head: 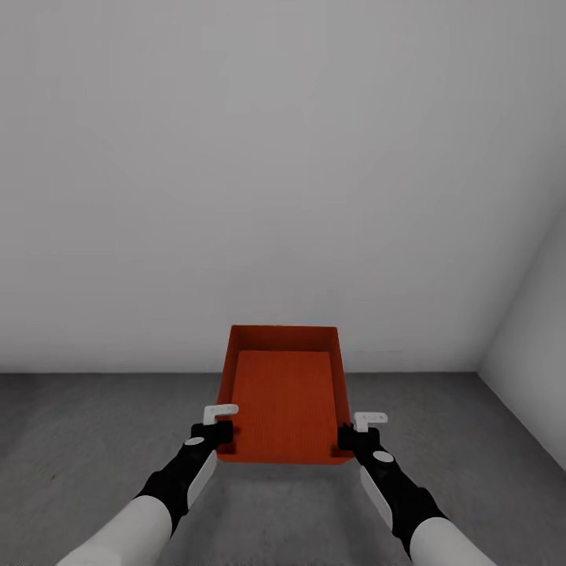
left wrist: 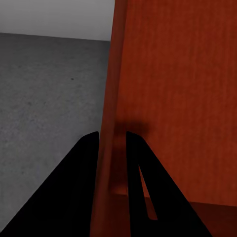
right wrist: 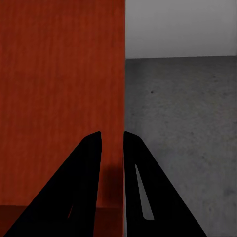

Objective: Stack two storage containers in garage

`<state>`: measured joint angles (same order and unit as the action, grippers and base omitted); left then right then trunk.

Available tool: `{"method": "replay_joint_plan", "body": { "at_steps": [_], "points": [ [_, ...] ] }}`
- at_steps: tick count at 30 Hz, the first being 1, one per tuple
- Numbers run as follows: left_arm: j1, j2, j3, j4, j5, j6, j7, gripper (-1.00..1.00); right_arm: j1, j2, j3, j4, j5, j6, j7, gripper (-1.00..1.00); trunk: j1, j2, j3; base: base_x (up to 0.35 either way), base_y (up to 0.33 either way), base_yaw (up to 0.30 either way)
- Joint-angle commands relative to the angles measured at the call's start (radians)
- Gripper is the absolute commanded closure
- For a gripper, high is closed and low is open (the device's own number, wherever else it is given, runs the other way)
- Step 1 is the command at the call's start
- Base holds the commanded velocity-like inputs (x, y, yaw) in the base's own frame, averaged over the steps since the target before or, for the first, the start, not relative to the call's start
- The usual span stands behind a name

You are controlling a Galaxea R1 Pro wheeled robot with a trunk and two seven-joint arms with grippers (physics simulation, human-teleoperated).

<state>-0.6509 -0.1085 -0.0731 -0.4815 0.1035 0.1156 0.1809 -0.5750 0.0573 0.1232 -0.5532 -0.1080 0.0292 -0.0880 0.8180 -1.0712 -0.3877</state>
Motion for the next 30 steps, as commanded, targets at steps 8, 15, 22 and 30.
{"method": "replay_joint_plan", "body": {
  "at_steps": [8,15,22,30],
  "points": [
    [-0.001,0.001,0.001,-0.006,0.007,0.006,0.012,1.0,0.0,-0.002,-0.001,-0.001,-0.006,0.003,-0.015,1.0,0.0,-0.001,-0.014,0.0,0.0,0.0],
    [-0.001,0.001,0.001,-0.006,0.007,0.006,0.012,1.0,0.0,-0.002,-0.001,-0.001,-0.006,0.003,-0.015,1.0,0.0,-0.001,-0.025,0.0,0.0,0.0],
    [-0.001,0.001,0.001,-0.006,0.007,0.006,0.012,1.0,0.0,-0.002,-0.001,-0.001,-0.006,0.003,-0.015,1.0,0.0,-0.001,-0.036,0.0,0.0,0.0],
    [-0.001,0.002,0.001,-0.006,0.007,0.006,0.012,1.0,0.0,-0.002,0.0,-0.001,-0.006,0.003,-0.015,1.0,0.0,-0.001,-0.049,0.0,0.0,0.0]
  ]
}}
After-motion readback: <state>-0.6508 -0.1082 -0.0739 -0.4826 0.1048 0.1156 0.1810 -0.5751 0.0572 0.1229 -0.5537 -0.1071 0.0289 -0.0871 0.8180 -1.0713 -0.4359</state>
